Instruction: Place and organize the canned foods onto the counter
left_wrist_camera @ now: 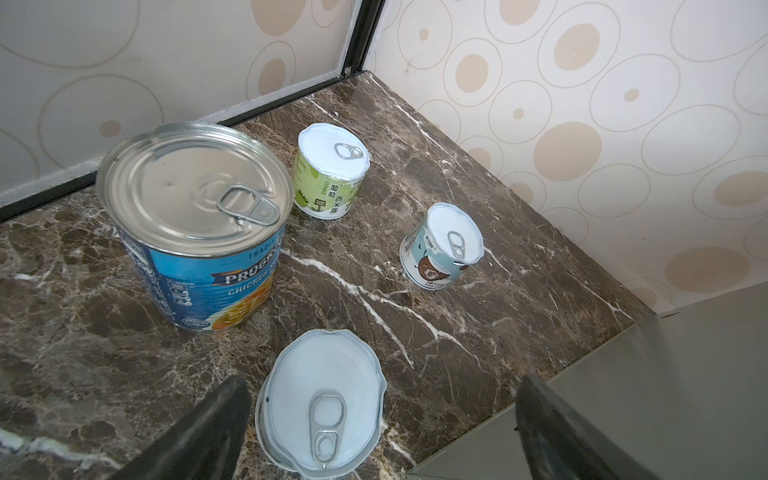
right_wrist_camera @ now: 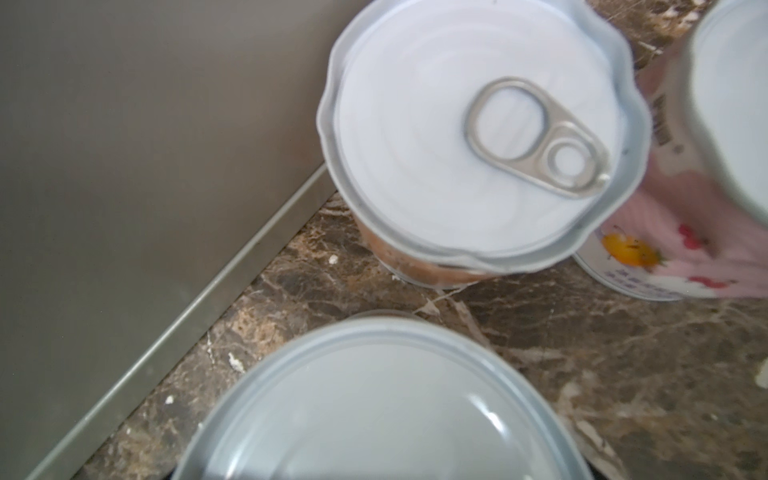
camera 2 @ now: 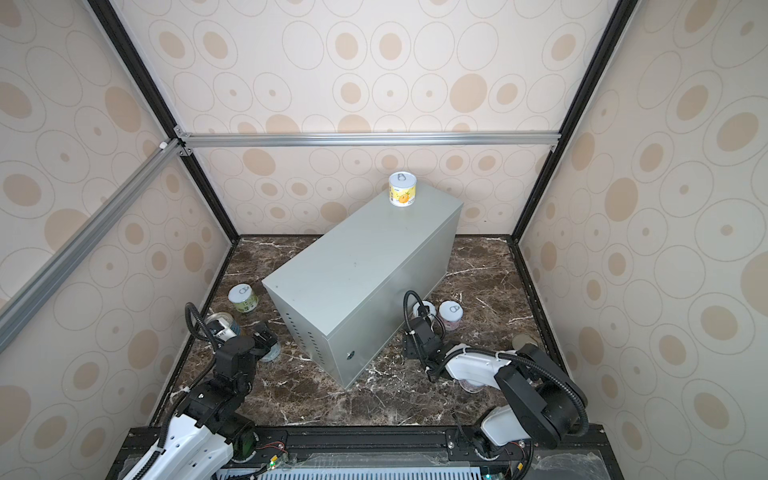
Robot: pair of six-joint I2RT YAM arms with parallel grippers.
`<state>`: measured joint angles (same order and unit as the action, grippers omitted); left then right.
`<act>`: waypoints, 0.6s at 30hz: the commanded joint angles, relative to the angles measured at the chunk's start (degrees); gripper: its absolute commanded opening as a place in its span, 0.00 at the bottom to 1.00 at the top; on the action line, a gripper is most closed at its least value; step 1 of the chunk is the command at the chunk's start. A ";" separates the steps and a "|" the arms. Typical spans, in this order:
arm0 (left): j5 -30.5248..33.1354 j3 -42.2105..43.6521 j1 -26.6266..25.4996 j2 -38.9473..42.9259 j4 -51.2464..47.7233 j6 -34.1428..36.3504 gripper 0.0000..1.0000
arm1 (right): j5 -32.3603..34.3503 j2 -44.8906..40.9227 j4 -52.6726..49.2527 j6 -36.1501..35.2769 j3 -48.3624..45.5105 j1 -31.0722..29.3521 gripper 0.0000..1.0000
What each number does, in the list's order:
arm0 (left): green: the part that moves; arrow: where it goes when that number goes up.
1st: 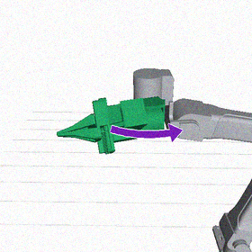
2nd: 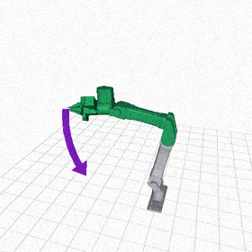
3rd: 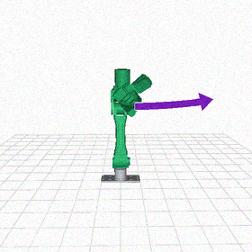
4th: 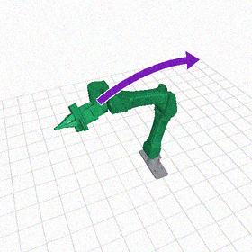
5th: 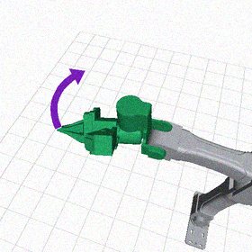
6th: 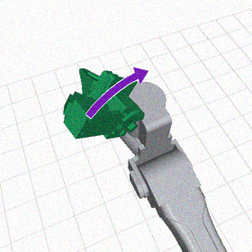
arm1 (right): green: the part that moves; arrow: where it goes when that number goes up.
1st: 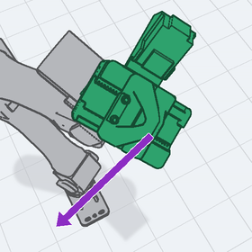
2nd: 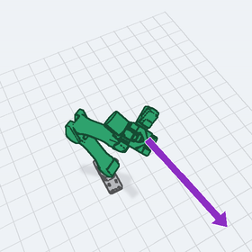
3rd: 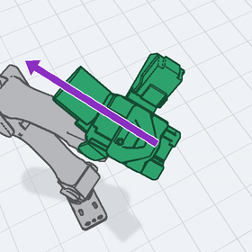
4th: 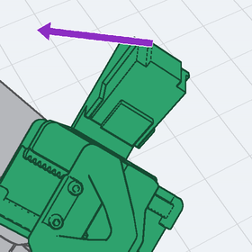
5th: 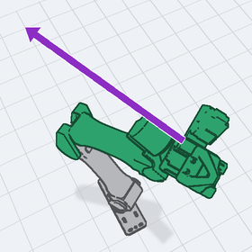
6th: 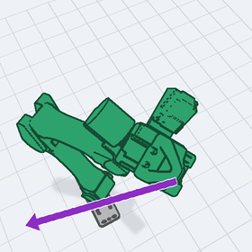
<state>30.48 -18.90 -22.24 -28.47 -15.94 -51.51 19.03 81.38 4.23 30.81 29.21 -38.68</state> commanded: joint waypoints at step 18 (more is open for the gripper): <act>-1.13 -11.68 0.15 -0.09 -9.59 6.08 0.99 | 1.47 -23.04 -20.71 -2.57 4.13 -0.51 0.64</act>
<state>29.34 -26.96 -22.24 -28.27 -22.37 -47.07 19.27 61.63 -12.82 29.26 30.24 -38.68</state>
